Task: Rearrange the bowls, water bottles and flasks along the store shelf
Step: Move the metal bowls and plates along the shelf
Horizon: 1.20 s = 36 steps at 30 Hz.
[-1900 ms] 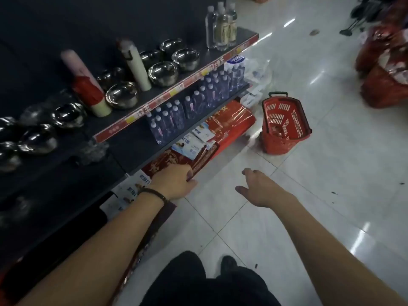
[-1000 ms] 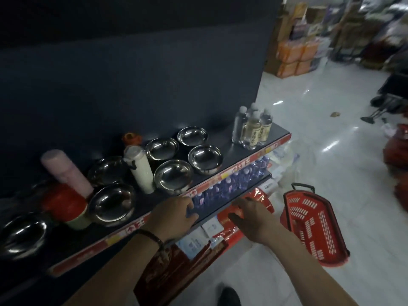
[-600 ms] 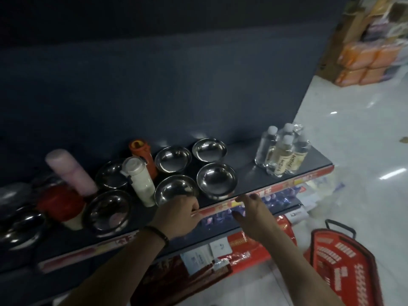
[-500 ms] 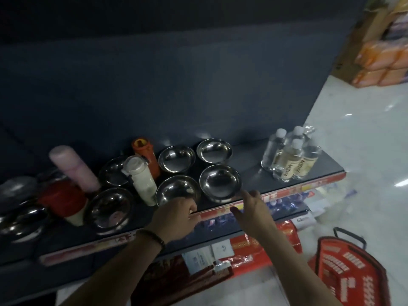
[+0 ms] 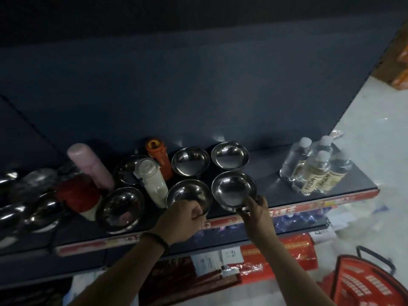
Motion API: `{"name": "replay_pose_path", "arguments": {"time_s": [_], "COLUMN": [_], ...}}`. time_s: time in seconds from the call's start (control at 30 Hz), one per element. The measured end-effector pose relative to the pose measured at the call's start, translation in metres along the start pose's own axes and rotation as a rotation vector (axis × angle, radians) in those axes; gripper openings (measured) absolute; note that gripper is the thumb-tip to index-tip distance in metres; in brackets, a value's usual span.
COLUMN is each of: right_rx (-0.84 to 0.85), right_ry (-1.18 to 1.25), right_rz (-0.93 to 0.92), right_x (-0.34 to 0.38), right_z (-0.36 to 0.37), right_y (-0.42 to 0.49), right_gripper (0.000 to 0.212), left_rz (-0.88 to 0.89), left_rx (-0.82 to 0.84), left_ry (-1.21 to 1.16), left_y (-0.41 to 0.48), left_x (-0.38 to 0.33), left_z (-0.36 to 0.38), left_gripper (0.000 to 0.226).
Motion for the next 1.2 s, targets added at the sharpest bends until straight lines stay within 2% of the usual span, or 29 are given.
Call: {"name": "replay_pose_path", "arguments": {"time_s": [0.17,0.23,0.4,0.53,0.63,0.77,0.9,0.97,1.03,1.2], "right_rx": [-0.177,-0.236,-0.345,-0.320,-0.286,-0.239,-0.162,-0.124,-0.080,0.084], "right_ry": [0.016,0.024,0.085,0.209,0.274,0.398,0.517,0.557,0.564,0.696], "right_rz": [-0.024,-0.049,-0.254,-0.331,-0.392,-0.343,-0.293,-0.273,-0.295,-0.410], "right_x": [0.023,0.044,0.128,0.206,0.277,0.339,0.405,0.435,0.466,0.541], "right_z": [-0.034,-0.051,-0.076,-0.062,-0.027,0.024,0.075,0.097,0.118,0.165], "right_y": [-0.022,-0.033,-0.061,-0.081,-0.094,-0.099,-0.097,-0.086,-0.073,-0.042], "right_gripper": [0.031,0.032,0.033,0.022,0.023,0.037,0.084,0.097,0.100,0.097], "left_rz": [-0.013,0.005,0.060,0.046,0.075,0.059,0.030,0.003,-0.032,-0.119], "left_rx": [0.028,0.033,0.109,0.113,0.038,-0.025,-0.115,-0.187,-0.262,-0.437], "left_ry": [-0.291,-0.409,-0.719,-0.971,-0.994,-1.037,-1.012,-1.025,-1.033,-1.059], "left_y": [-0.004,-0.013,-0.046,-0.073,-0.099,-0.129,-0.157,-0.170,-0.181,-0.209], "left_x": [-0.006,-0.010,0.011,0.065,0.121,0.200,0.281,0.314,0.347,0.411], "left_z": [-0.008,-0.021,-0.066,-0.108,-0.141,-0.176,-0.221,-0.245,-0.269,-0.314], "left_gripper": [0.020,0.023,0.029,0.032,0.028,0.031,0.034,0.042,0.043,0.028]}}
Point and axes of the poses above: each hand's wrist, its own y-axis towards the middle knuckle, its own z-axis out of the palm, x = y × z, the point moved 8 cm from there along y, towards the middle knuckle, and after that the axes turned 10 degrees about -z, right-handed, at the moved point
